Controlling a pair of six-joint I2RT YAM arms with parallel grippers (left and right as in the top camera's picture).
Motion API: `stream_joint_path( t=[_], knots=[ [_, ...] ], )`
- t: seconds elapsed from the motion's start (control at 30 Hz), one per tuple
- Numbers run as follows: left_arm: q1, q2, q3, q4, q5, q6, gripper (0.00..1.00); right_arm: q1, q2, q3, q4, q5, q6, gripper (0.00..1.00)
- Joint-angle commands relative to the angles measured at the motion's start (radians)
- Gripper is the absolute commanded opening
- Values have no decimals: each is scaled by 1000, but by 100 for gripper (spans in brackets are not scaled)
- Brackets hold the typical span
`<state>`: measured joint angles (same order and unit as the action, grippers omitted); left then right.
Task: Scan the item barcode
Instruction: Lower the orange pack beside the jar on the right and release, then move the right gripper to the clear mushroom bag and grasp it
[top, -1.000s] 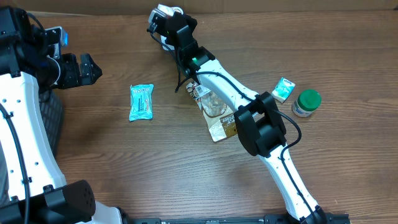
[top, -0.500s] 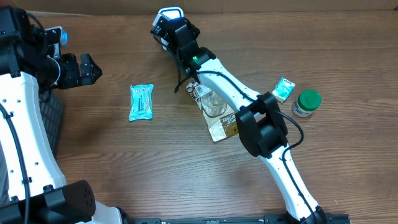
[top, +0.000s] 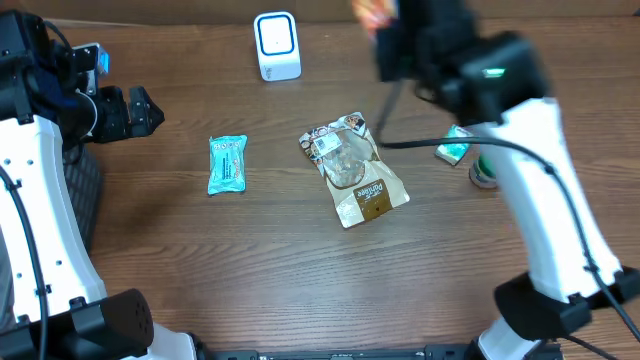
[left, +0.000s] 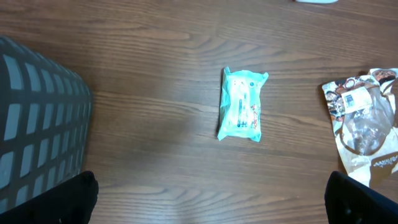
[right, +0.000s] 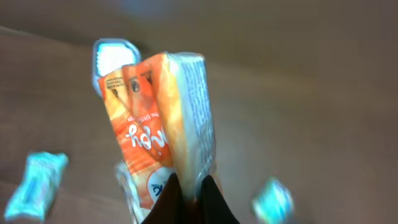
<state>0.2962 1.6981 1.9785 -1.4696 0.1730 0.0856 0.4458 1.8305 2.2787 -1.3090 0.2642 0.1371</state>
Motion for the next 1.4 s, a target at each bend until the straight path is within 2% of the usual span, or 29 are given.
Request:
stream_joint_path(
  t=[0.0, 0.1, 0.23, 0.57, 0.93, 1.0, 1.2, 1.37],
  knots=[
    [-3, -4, 13, 1, 11, 19, 100, -107, 63, -42, -135, -136, 181, 4],
    [-3, -4, 13, 1, 11, 19, 100, -200, 78, -126, -181, -135, 224, 4],
    [-3, -4, 13, 1, 11, 19, 100, -271, 98, -240, -146, -135, 287, 4],
    [-3, -4, 13, 2, 11, 19, 99, -344, 103, -631, 148, -130, 304, 4],
    [-3, -4, 13, 1, 11, 19, 100, -400, 104, -665, 159, -82, 305, 5],
    [-3, -4, 13, 2, 11, 19, 100, -402, 104, -665, 151, -83, 304, 29],
    [-3, -4, 13, 2, 11, 19, 100, -402, 103, -660, 149, -83, 299, 44],
    [-3, -4, 13, 2, 11, 19, 100, -400, 103, -572, 92, -181, 201, 53]
  ],
)
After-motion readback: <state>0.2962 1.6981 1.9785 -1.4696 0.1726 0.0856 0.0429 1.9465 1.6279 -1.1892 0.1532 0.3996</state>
